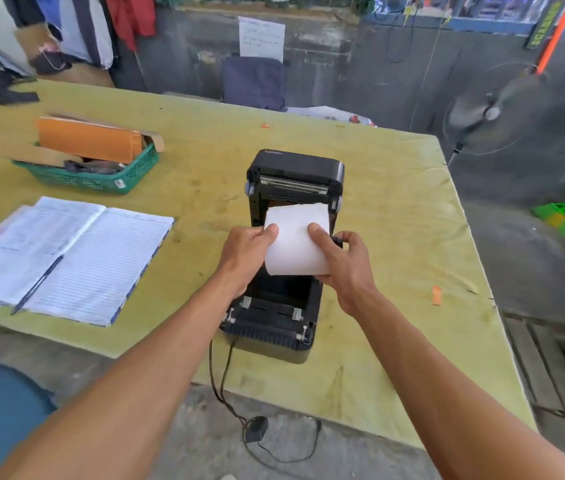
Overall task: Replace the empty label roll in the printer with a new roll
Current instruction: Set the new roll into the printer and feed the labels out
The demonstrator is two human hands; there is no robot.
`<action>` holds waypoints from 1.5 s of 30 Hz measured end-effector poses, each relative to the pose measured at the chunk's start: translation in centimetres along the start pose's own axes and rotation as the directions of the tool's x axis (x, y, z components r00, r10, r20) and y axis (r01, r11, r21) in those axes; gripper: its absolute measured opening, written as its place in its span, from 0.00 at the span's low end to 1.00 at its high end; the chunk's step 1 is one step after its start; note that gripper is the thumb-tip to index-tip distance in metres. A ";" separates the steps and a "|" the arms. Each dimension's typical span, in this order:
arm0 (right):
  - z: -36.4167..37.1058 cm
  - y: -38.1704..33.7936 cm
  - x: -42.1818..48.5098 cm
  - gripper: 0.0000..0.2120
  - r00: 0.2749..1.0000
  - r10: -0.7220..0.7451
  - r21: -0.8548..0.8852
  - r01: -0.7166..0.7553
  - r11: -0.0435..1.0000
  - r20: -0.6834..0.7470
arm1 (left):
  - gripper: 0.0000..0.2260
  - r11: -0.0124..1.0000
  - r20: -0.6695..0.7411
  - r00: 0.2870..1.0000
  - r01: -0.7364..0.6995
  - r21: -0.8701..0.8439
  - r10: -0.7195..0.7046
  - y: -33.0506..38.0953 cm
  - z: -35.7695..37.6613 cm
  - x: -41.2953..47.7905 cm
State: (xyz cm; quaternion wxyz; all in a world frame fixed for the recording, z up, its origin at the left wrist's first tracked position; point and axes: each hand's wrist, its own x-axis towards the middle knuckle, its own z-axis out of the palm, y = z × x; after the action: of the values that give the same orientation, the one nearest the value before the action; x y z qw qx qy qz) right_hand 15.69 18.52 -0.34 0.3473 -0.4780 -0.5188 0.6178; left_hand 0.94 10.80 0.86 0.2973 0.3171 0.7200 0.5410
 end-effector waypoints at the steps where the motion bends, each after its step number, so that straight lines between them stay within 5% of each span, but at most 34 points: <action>1: 1.1 0.2 -0.2 0.30 0.999 0.000 -0.027 -0.001 1.000 -0.037 | 0.20 1.000 0.027 1.000 -0.005 0.015 0.004 -0.2 -1.0 0.5; 5: 4.5 0.6 -1.1 0.32 0.988 0.032 -0.094 -0.047 0.994 -0.154 | 0.30 0.996 0.127 0.992 -0.036 0.079 0.026 -1.0 -4.0 2.1; 18: 6.4 1.5 -1.6 0.34 0.962 -0.023 -0.303 -0.064 0.951 -0.274 | 0.23 0.996 0.267 0.962 -0.073 0.046 0.058 -4.8 -4.9 4.3; 29: 6.1 4.1 -1.2 0.26 0.957 -0.131 -0.246 0.066 0.967 -0.261 | 0.10 0.992 0.262 0.959 -0.087 -0.091 0.108 -6.2 -4.3 3.5; 36: 5.9 5.1 -0.6 0.22 0.959 -0.146 -0.187 0.101 0.977 -0.241 | 0.15 0.995 0.256 0.963 -0.063 -0.079 0.082 -6.5 -3.5 3.6; 45: 5.8 5.8 -0.2 0.20 0.964 -0.148 -0.139 0.119 0.983 -0.223 | 0.09 0.996 0.214 0.974 -0.071 -0.054 0.081 -7.1 -3.3 3.2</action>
State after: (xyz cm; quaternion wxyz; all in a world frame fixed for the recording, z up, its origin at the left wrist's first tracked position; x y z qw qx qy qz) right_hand 10.56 15.30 -5.89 0.4163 -0.5313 -0.5431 0.4994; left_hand -4.52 9.82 -5.53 0.3600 0.3943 0.6582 0.5309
